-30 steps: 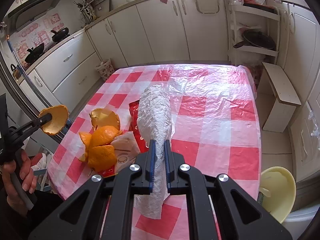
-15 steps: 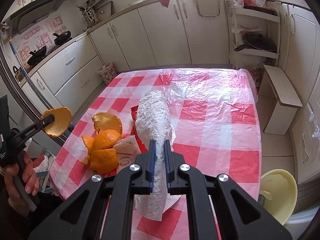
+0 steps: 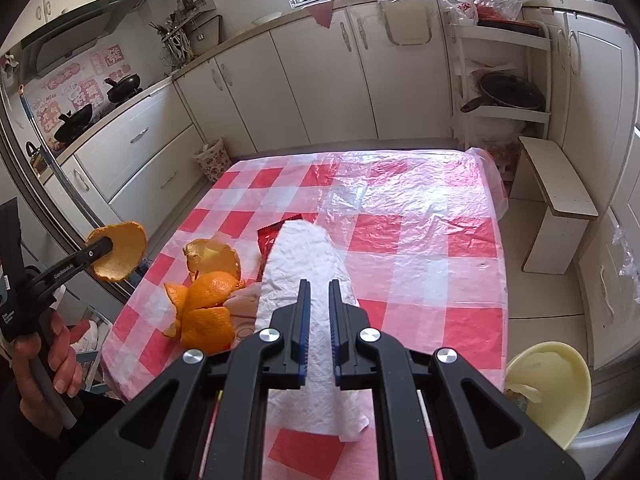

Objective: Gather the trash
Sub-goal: 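Hold the orange peel in the left tool and lift the tissue with the right tool, then grasp the crumpled white plastic sheet with the right tool and drop it in the bin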

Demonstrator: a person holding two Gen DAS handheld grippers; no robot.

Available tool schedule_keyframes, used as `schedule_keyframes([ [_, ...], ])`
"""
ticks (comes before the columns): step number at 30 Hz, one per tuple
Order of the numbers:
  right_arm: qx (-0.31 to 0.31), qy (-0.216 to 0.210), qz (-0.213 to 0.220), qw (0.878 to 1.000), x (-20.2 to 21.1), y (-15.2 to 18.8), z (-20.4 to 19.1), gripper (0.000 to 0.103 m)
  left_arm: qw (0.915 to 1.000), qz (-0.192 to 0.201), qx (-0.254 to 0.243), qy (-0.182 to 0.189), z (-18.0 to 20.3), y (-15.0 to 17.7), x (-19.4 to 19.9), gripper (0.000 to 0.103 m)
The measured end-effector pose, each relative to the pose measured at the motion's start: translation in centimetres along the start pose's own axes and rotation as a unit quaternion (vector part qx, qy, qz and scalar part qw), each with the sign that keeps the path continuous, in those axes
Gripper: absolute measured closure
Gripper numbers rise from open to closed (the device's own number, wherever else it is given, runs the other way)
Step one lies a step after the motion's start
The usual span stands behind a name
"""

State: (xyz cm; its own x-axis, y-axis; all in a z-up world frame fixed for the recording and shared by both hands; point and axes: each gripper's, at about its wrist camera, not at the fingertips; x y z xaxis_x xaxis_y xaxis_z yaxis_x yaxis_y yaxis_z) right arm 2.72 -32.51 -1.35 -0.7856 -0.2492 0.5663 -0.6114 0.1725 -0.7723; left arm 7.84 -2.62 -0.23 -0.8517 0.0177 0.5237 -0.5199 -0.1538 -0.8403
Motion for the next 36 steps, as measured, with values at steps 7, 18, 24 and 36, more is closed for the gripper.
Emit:
schedule_keyframes([
  [7, -0.005, 0.012, -0.041, 0.999, 0.5, 1.0, 2.1, 0.076, 0.9996, 0.002, -0.014, 0.023, 2.9, 0.4, 0.4, 0.095],
  [18, 0.030, 0.059, -0.122, 0.990, -3.1, 4.8, 3.5, 0.016, 0.9996, -0.012, -0.015, 0.022, 3.3, 1.1, -0.2, 0.095],
  [24, 0.098, 0.103, -0.125, 0.982, -5.3, 5.7, 2.4, 0.016, 0.9996, -0.013, -0.008, 0.025, 2.9, 0.9, -0.3, 0.095],
  [36, -0.007, 0.062, -0.067, 0.996, -1.7, 2.7, 5.0, 0.100, 0.9993, -0.013, -0.006, 0.034, 2.8, 0.8, 0.0, 0.095],
])
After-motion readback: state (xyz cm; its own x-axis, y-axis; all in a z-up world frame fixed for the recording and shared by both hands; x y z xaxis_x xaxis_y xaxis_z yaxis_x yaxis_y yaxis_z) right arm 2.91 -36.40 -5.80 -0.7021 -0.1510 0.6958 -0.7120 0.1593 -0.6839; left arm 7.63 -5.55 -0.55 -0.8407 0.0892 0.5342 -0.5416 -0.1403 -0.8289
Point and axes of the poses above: each gripper's, at about its wrist camera, not at the fingertips, and x roughly against the way its jaws point, z to its right, y to its underside, and after that the axes turned 8 degrees about z, right-handed
